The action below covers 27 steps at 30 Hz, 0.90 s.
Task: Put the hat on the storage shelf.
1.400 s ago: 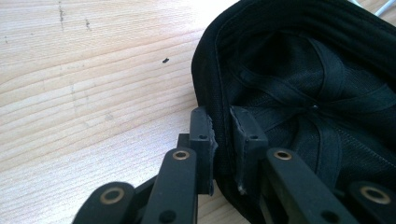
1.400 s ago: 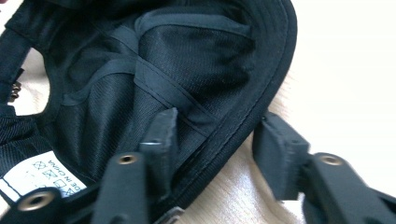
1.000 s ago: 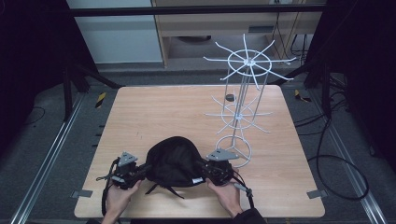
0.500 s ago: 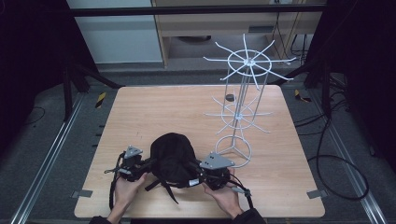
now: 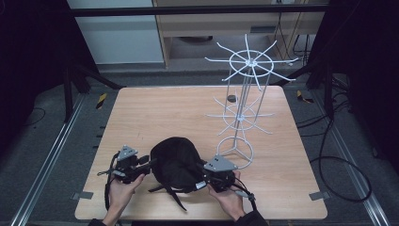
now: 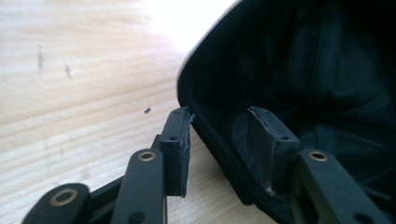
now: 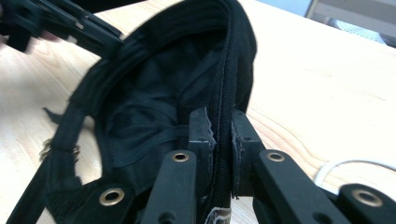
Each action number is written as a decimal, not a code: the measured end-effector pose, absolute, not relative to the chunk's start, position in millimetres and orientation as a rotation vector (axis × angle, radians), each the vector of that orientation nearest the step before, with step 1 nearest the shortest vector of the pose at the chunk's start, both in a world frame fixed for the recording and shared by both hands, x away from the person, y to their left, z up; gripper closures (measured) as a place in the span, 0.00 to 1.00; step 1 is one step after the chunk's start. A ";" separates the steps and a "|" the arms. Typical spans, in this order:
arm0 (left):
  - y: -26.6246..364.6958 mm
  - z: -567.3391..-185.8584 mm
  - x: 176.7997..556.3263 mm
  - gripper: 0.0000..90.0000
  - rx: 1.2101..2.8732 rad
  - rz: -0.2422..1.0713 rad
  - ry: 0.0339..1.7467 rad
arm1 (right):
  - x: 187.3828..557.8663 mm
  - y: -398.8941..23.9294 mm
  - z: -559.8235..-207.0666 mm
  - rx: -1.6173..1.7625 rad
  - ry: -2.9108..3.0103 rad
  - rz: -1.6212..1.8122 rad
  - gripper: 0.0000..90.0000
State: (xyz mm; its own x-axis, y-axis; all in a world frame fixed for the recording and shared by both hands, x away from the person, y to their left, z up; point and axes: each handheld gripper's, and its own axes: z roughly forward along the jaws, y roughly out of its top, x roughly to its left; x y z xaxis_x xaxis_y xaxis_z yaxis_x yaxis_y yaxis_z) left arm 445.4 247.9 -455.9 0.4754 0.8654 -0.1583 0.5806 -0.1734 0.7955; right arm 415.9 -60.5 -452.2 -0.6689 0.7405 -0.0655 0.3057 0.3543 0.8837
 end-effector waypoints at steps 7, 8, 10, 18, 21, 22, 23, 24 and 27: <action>242.0 -430.3 432.3 0.62 1.796 0.407 1.129 | 415.0 -60.7 -452.1 0.901 2.156 1.258 0.91; 234.0 -426.2 430.7 0.60 1.790 0.395 1.102 | 413.3 -59.9 -451.7 0.890 2.158 1.257 0.91; 226.9 -424.2 430.2 0.58 1.783 0.382 1.093 | 412.2 -59.3 -451.7 0.876 2.162 1.259 0.91; 203.8 -423.0 434.1 0.54 1.769 0.351 1.076 | 409.3 -57.8 -452.4 0.852 2.169 1.266 0.91; 197.8 -421.7 434.0 0.52 1.772 0.347 1.065 | 408.8 -57.0 -452.7 0.846 2.170 1.269 0.91; 196.0 -421.1 433.6 0.52 1.771 0.347 1.061 | 408.6 -56.7 -452.8 0.846 2.171 1.271 0.91; 196.0 -421.1 433.6 0.52 1.771 0.347 1.061 | 408.6 -56.7 -452.8 0.846 2.171 1.271 0.91; 192.2 -420.2 433.4 0.51 1.773 0.349 1.049 | 408.1 -56.2 -452.8 0.845 2.172 1.273 0.91; 186.1 -420.0 433.1 0.51 1.779 0.345 1.034 | 407.9 -55.5 -453.0 0.835 2.175 1.276 0.91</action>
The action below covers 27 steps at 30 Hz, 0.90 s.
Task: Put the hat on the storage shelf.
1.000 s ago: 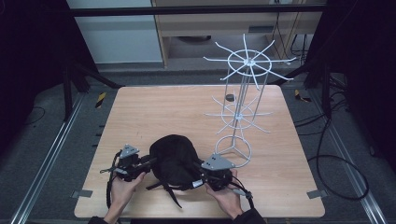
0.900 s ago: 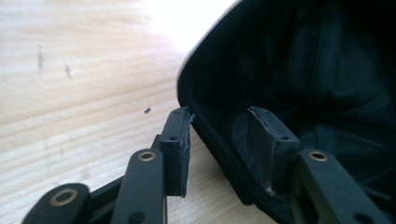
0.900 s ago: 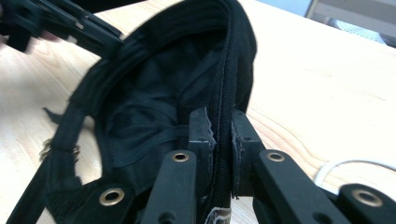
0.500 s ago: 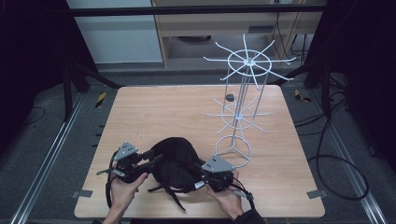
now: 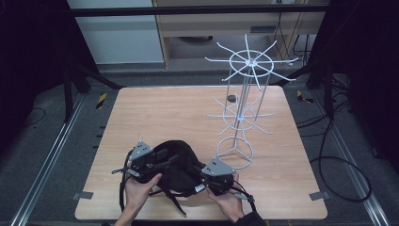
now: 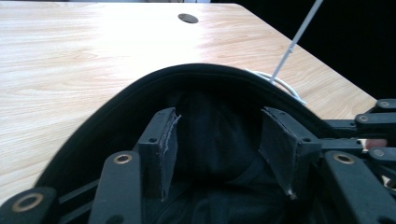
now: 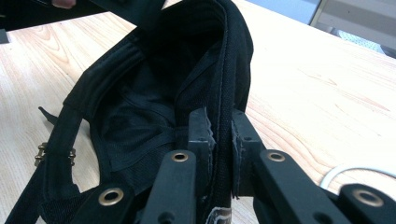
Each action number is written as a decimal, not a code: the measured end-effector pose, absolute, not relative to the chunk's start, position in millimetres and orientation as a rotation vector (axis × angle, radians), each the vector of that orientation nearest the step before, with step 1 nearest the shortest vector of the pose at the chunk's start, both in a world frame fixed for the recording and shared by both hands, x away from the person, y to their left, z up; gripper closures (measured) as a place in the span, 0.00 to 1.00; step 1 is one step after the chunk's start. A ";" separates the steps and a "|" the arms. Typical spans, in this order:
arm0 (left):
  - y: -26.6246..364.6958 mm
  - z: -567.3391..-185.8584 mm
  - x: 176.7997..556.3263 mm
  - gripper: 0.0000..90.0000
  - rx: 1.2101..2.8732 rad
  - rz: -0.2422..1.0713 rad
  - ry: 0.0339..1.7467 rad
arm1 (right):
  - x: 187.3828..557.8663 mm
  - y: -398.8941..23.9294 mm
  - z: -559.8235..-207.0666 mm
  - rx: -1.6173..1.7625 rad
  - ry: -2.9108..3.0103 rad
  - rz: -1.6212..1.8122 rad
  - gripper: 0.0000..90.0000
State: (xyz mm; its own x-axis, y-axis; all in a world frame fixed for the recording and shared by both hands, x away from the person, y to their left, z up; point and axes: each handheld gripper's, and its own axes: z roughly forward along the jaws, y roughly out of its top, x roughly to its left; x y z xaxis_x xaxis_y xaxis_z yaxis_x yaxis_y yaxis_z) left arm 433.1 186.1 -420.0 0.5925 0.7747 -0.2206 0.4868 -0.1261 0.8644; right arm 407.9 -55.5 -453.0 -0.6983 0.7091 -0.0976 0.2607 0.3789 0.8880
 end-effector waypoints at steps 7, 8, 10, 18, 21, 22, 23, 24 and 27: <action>174.5 -418.5 436.3 0.46 1.752 0.329 1.018 | 406.8 -53.1 -453.7 0.806 2.177 1.288 0.91; 174.5 -418.5 436.3 0.45 1.752 0.329 1.018 | 406.8 -53.1 -453.7 0.806 2.177 1.288 0.91; 172.3 -417.9 437.7 0.43 1.747 0.325 1.021 | 406.4 -52.4 -453.7 0.796 2.182 1.292 0.91; 160.5 -423.4 441.4 0.37 1.766 0.316 1.060 | 404.8 -49.2 -454.5 0.771 2.184 1.310 0.91; 160.5 -423.3 443.2 0.35 1.748 0.300 1.079 | 405.4 -50.4 -455.2 0.767 2.187 1.313 0.91; 160.8 -423.0 443.6 0.34 1.741 0.294 1.087 | 405.2 -50.2 -455.3 0.765 2.186 1.316 0.91; 161.0 -422.8 444.1 0.33 1.739 0.295 1.089 | 405.1 -49.8 -455.3 0.759 2.188 1.315 0.91; 161.0 -422.8 444.1 0.32 1.739 0.295 1.089 | 404.9 -49.2 -455.4 0.754 2.191 1.313 0.91; 160.3 -422.6 445.3 0.30 1.742 0.304 1.106 | 402.9 -46.3 -455.9 0.729 2.202 1.323 0.91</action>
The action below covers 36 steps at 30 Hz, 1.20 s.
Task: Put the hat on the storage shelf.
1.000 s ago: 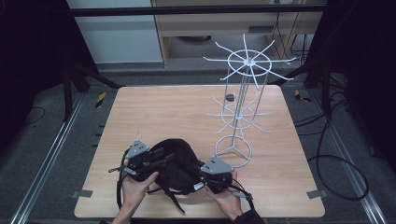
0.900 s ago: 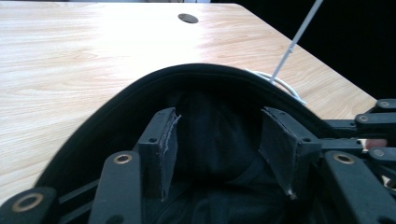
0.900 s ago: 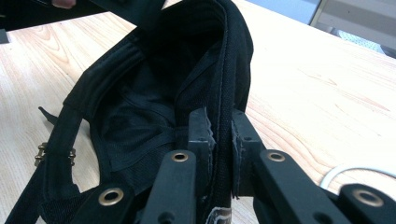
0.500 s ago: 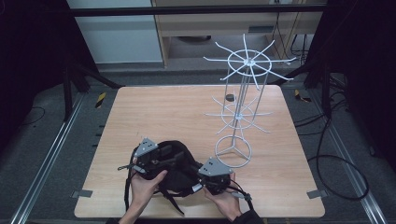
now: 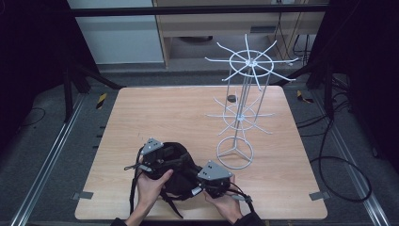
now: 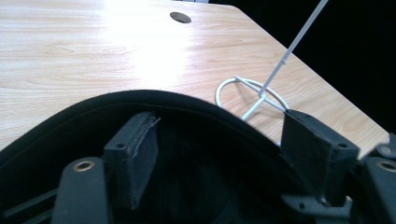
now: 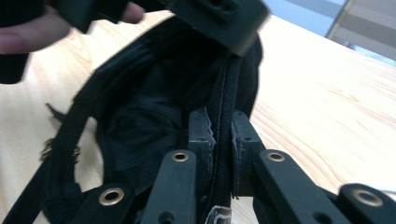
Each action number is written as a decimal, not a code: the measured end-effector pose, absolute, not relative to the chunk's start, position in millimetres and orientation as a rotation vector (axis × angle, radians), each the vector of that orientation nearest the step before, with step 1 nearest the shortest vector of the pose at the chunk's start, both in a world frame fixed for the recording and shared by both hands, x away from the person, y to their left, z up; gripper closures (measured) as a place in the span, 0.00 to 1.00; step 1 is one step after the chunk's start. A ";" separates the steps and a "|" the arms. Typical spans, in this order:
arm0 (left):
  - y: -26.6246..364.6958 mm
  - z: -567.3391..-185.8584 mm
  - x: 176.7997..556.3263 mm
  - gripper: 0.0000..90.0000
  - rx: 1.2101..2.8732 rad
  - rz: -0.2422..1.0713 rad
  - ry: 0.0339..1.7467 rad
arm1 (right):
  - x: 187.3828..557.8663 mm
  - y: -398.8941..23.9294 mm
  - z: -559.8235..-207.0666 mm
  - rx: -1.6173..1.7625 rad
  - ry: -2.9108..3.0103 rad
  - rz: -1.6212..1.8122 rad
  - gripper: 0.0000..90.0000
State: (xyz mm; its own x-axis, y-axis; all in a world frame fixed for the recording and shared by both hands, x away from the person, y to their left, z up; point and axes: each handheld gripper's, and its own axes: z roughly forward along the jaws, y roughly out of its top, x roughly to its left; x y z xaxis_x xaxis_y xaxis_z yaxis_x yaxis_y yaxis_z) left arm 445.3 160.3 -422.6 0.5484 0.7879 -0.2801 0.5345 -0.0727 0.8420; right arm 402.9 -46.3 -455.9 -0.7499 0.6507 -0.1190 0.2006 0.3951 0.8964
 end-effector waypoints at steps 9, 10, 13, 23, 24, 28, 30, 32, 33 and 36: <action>160.4 -426.9 447.4 0.41 1.766 0.254 1.128 | 399.9 -39.3 -457.0 0.684 2.240 1.346 0.88; 159.9 -426.9 446.7 0.45 1.762 0.252 1.126 | 400.5 -39.4 -457.2 0.687 2.243 1.352 0.86; 159.5 -426.7 445.7 0.55 1.765 0.247 1.120 | 400.8 -38.5 -457.1 0.693 2.258 1.361 0.79; 168.4 -422.9 443.7 0.83 1.760 0.230 1.116 | 395.6 -44.7 -442.6 0.681 2.281 1.500 0.58; 169.6 -422.1 443.5 0.85 1.757 0.230 1.116 | 395.4 -48.2 -440.7 0.686 2.273 1.500 0.57; 175.3 -416.9 441.6 0.91 1.746 0.245 1.097 | 399.4 -66.2 -439.3 0.753 2.230 1.486 0.56; 177.3 -413.2 440.0 0.92 1.742 0.249 1.078 | 403.1 -74.3 -442.4 0.797 2.220 1.472 0.56; 178.9 -408.6 437.4 0.93 1.736 0.256 1.049 | 405.7 -78.2 -445.1 0.826 2.218 1.468 0.56; 179.3 -406.0 435.8 0.93 1.733 0.252 1.032 | 407.0 -79.5 -446.4 0.833 2.217 1.466 0.56; 179.3 -397.7 429.8 0.93 1.718 0.249 0.979 | 408.5 -79.2 -448.4 0.844 2.228 1.479 0.55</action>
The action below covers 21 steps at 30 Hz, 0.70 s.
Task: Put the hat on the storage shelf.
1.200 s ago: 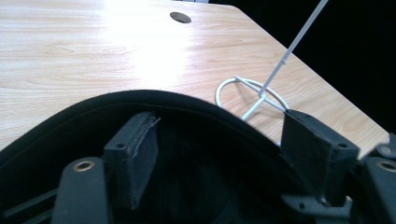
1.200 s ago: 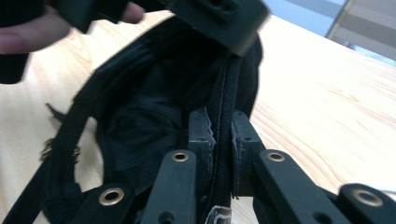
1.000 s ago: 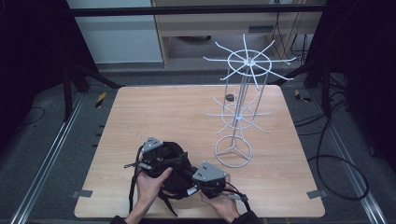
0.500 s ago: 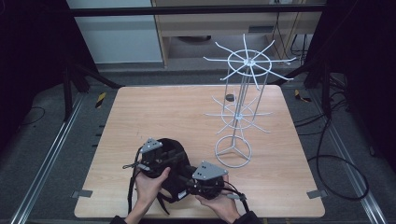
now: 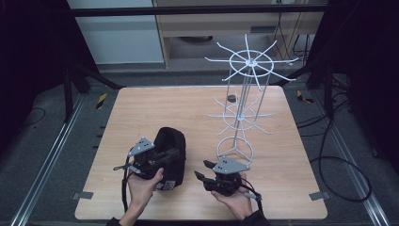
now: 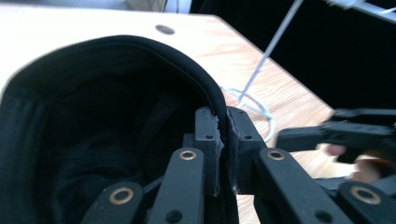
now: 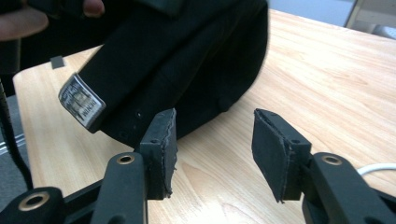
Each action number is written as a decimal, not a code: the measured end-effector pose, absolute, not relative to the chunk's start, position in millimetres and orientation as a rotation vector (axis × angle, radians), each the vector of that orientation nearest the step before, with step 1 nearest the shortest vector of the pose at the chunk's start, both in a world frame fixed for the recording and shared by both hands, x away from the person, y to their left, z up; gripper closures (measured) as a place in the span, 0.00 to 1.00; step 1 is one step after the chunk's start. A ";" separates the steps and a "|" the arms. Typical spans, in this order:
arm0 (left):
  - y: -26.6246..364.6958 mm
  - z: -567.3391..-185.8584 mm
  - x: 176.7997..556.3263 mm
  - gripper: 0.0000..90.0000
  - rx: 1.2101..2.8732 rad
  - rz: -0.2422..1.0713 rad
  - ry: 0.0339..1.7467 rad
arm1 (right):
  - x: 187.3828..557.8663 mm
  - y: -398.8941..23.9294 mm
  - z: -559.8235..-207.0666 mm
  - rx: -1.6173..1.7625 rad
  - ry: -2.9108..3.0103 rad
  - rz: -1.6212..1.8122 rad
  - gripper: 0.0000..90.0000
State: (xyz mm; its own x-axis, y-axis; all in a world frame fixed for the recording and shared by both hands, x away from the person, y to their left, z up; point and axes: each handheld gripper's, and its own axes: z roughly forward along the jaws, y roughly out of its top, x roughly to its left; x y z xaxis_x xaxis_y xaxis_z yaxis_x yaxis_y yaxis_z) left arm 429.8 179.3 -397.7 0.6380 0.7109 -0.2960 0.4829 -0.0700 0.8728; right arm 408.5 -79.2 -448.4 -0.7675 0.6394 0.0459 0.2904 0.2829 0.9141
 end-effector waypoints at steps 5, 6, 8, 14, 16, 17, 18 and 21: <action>174.9 -387.0 419.2 0.93 1.702 0.257 0.905 | 407.2 -72.7 -448.1 0.833 2.254 1.554 0.51; 174.9 -387.0 419.2 0.93 1.702 0.257 0.905 | 407.2 -72.7 -448.1 0.833 2.254 1.554 0.51; 169.5 -386.1 415.1 0.93 1.705 0.261 0.880 | 406.4 -68.1 -447.4 0.830 2.268 1.620 0.50; 162.3 -385.5 409.5 0.94 1.709 0.256 0.837 | 408.4 -61.6 -450.3 0.841 2.294 1.656 0.61; 161.7 -384.7 408.2 0.94 1.704 0.255 0.819 | 408.6 -61.5 -450.4 0.836 2.306 1.686 0.78; 161.6 -384.3 407.7 0.94 1.701 0.256 0.815 | 408.4 -62.8 -449.0 0.841 2.299 1.705 0.92; 162.3 -383.7 407.4 0.94 1.695 0.254 0.810 | 408.9 -63.9 -448.5 0.853 2.301 1.721 0.96; 164.5 -383.4 407.5 0.93 1.689 0.257 0.807 | 407.6 -64.8 -444.9 0.831 2.308 1.699 0.98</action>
